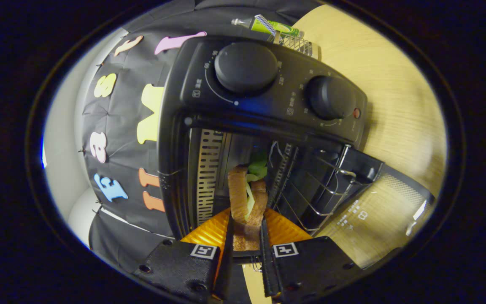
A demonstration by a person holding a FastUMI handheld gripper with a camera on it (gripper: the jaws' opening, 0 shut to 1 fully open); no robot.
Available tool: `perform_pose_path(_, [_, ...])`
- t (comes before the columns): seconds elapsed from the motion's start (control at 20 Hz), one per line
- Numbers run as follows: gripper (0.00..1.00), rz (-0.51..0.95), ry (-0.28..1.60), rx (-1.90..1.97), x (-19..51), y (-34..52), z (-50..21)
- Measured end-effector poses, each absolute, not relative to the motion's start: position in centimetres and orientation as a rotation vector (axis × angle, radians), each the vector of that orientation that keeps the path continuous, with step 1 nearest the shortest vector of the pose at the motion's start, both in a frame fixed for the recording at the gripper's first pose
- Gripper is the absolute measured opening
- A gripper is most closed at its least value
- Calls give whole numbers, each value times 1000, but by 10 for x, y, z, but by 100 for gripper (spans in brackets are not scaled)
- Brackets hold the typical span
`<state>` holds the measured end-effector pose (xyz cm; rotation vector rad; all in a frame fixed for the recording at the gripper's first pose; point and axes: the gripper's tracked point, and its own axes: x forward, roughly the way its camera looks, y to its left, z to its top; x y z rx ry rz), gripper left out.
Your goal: Open the toaster oven, put the food inside, and close the toaster oven door.
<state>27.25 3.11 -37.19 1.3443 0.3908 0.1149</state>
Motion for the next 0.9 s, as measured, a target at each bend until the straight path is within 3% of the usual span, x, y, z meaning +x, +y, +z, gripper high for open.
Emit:
perform_pose_path(0.1, [42, 155, 414, 1298, 277, 48, -368])
perform_pose_path(0.25, [74, 154, 470, 1099, 276, 62, -366])
perform_pose_path(0.65, [91, 139, 540, 866, 261, 65, -369])
perform_pose_path(0.9, [93, 147, 625, 553, 254, 75, -372])
